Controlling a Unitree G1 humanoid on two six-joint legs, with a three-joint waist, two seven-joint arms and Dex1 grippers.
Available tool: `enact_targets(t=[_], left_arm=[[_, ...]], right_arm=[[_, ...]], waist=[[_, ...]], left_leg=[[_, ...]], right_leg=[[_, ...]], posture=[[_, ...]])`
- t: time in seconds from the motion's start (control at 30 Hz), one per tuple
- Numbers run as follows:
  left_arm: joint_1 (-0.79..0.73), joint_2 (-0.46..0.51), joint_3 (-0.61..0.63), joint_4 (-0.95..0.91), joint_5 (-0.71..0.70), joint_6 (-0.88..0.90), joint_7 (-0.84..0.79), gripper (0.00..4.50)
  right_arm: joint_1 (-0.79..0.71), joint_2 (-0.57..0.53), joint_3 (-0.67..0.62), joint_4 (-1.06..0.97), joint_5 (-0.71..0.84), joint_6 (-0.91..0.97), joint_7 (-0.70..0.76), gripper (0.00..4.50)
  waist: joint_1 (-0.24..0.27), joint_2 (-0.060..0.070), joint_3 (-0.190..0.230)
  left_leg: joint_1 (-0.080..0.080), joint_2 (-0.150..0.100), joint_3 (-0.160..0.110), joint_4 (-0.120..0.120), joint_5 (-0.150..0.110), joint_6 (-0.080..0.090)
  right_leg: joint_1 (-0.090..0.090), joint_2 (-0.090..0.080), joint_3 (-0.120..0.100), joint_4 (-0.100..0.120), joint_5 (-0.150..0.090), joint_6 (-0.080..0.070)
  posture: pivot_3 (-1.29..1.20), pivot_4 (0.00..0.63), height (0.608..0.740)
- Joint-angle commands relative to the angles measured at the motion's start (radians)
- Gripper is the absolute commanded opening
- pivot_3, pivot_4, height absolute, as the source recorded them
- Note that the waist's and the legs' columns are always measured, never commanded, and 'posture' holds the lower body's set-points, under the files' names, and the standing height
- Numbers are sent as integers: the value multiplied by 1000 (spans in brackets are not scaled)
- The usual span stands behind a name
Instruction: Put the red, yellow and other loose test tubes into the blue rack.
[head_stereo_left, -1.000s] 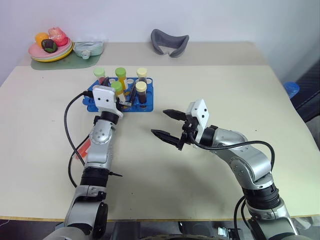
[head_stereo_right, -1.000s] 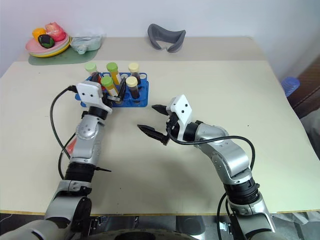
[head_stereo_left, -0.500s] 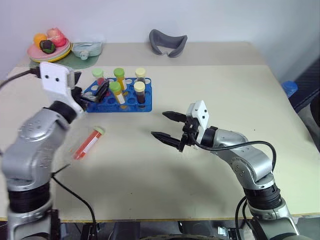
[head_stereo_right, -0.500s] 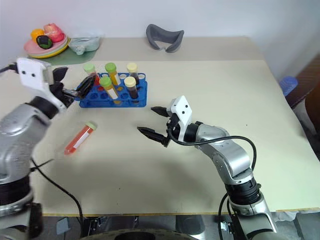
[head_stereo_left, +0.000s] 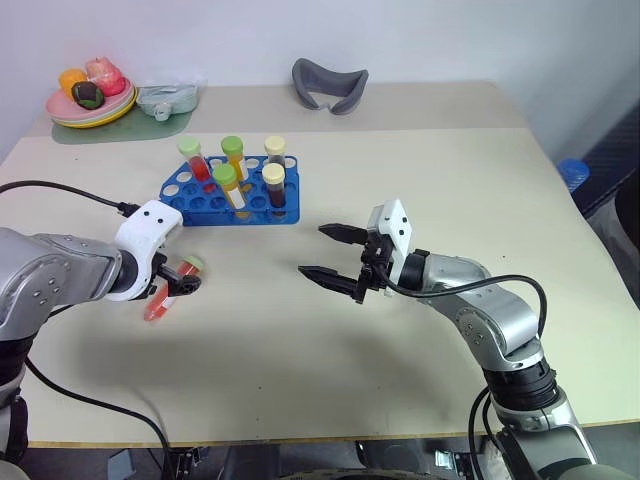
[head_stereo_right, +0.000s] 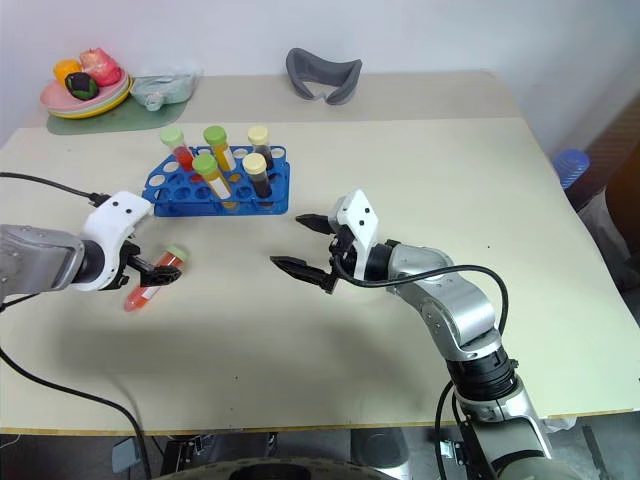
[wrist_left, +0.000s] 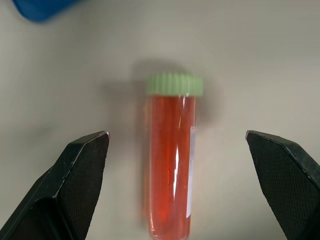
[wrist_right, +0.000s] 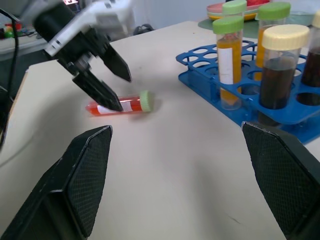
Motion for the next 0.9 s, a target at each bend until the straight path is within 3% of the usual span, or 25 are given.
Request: enact_targets(t=[0.03,0.23,0.6,0.7,0.9], left_arm=[[-48,30,-53,61,4,8,-13,4478],[-134,56,-206,116,51,8,-99,4478],[-196,55,-346,235,192,-28,-246,4478],[-200,55,-370,235,225,-38,-280,3686],[-186,52,-379,239,271,-47,-322,836]], right_arm=[[2,6,1,-39,10,-13,0,4243],[17,6,12,-55,10,-17,-2,4243],[46,21,22,-84,11,-17,-32,4243],[49,23,23,-87,12,-18,-38,4243],[48,25,26,-86,12,-21,-41,4243]], waist=[[2,0,0],[2,0,0],[2,0,0],[1,1,0],[0,1,-1]], left_leg=[[0,0,0,0,0,0],[-1,0,0,0,0,0],[-1,0,0,0,0,0],[-1,0,0,0,0,0],[0,0,1,0,0,0]], right_leg=[[0,0,0,0,0,0],[-1,0,0,0,0,0],[-1,0,0,0,0,0],[-1,0,0,1,0,0],[-1,0,0,1,0,0]], posture=[[0,150,740],[0,150,740],[0,150,740],[0,150,740],[0,150,740]])
